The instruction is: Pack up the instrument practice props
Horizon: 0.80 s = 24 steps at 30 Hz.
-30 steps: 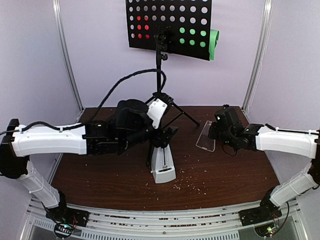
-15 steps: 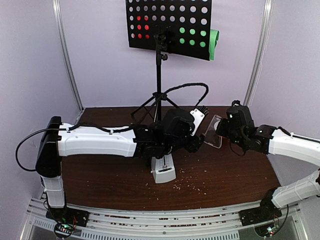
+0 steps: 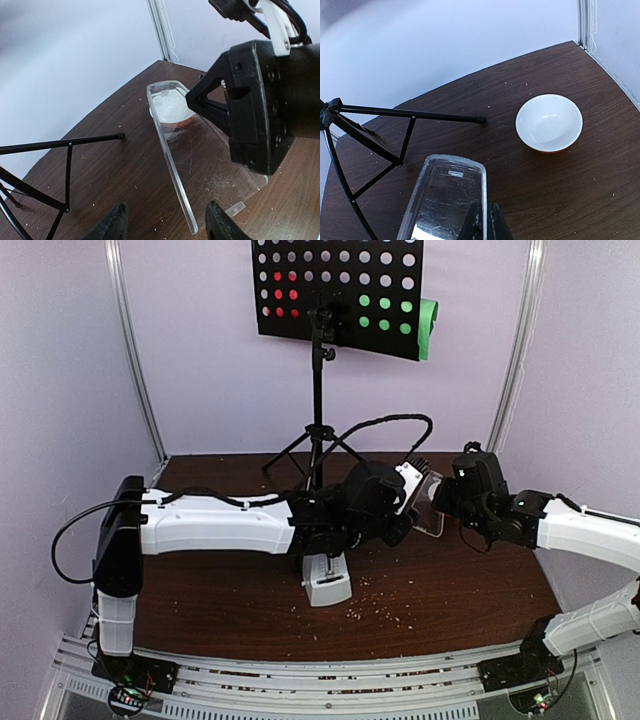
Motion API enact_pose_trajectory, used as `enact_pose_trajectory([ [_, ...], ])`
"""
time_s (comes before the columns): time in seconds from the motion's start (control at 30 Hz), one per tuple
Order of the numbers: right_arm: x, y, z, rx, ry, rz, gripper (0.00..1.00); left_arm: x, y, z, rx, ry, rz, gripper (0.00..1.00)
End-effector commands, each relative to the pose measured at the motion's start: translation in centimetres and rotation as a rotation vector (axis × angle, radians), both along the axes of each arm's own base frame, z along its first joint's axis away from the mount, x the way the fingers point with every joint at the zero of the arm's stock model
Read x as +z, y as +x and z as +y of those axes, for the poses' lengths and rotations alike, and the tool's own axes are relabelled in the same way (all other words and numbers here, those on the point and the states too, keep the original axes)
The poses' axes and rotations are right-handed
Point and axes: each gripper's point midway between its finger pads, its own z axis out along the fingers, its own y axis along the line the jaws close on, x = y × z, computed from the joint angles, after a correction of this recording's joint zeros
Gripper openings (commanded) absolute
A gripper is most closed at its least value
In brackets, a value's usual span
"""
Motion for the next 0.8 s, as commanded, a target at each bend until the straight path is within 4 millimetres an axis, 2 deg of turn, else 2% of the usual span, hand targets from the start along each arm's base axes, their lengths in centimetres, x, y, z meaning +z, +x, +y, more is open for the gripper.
enact_pose_trajectory([
  [0.0,-0.3,0.0,-0.3,-0.014,0.003,0.001,0.00,0.3,0.2,-1.1,-0.021,-0.023,-0.001,0.55],
  [0.23,-0.4,0.1,-0.2,-0.013,0.003,0.003,0.00,-0.6,0.7,-1.0,0.009,0.009,-0.004,0.45],
  [0.4,-0.5,0.1,-0.1,-0.013,0.007,0.004,0.00,-0.6,1.3,-0.5,0.057,0.012,-0.012,0.37],
  [0.77,-0.9,0.2,0.2,-0.005,0.012,0.012,0.00,-0.5,1.4,-0.6,0.063,0.005,-0.016,0.18],
])
